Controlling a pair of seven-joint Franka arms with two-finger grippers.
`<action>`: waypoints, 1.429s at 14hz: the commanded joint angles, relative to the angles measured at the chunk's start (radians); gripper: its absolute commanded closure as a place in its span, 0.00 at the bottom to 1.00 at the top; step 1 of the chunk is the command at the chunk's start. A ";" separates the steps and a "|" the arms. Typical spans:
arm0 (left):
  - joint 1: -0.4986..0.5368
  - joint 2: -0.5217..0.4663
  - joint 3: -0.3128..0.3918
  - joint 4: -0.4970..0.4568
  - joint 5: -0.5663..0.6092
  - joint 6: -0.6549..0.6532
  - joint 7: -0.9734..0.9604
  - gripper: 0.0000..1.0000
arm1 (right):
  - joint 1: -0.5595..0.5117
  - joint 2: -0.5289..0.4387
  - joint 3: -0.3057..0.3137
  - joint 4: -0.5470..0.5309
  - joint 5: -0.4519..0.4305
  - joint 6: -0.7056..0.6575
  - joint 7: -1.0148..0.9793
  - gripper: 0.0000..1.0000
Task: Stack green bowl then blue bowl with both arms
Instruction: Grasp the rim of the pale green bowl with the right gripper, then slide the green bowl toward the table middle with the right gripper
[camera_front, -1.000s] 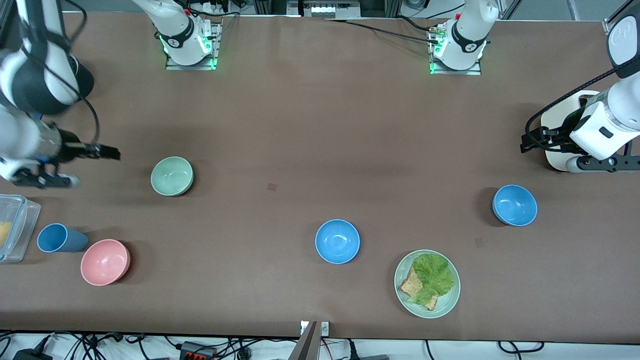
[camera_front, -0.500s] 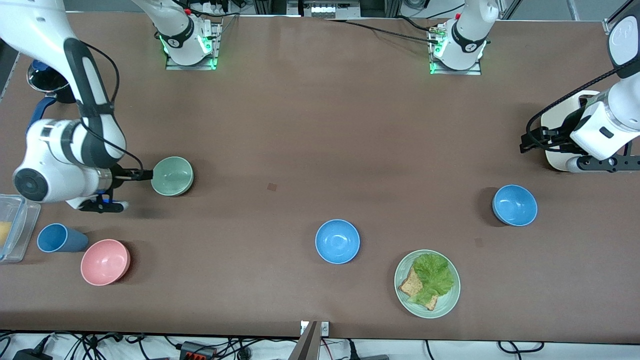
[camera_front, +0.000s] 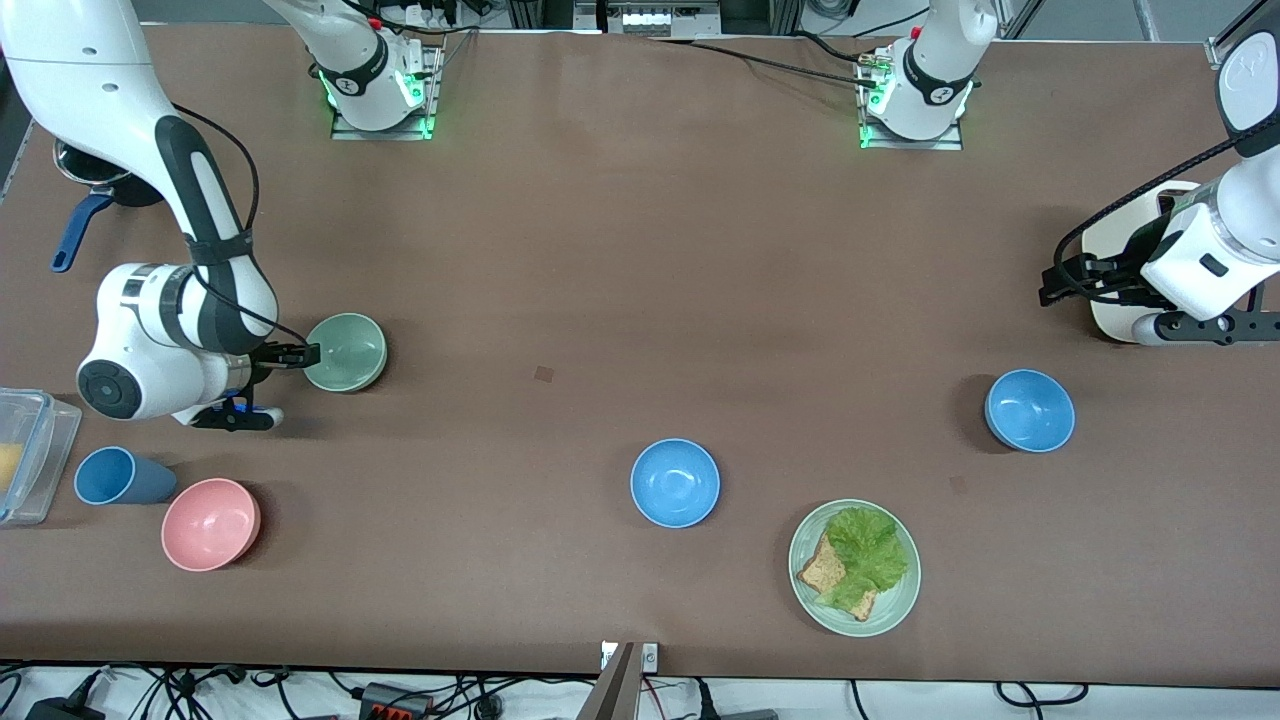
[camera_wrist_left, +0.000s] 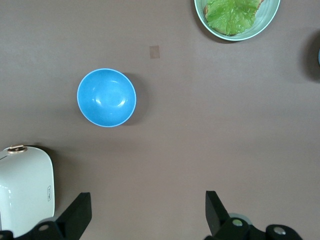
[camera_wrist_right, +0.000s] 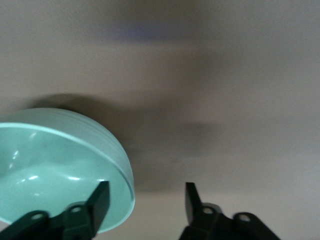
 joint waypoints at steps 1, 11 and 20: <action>0.010 0.013 0.006 0.025 -0.019 -0.006 0.027 0.00 | -0.003 0.010 0.008 0.007 0.025 0.000 0.007 0.41; 0.012 0.018 0.006 0.027 -0.019 -0.006 0.025 0.00 | -0.001 0.013 0.072 0.053 0.080 -0.021 -0.036 1.00; 0.012 0.020 0.006 0.027 -0.017 -0.006 0.025 0.00 | 0.066 0.020 0.385 0.144 0.126 -0.099 0.032 1.00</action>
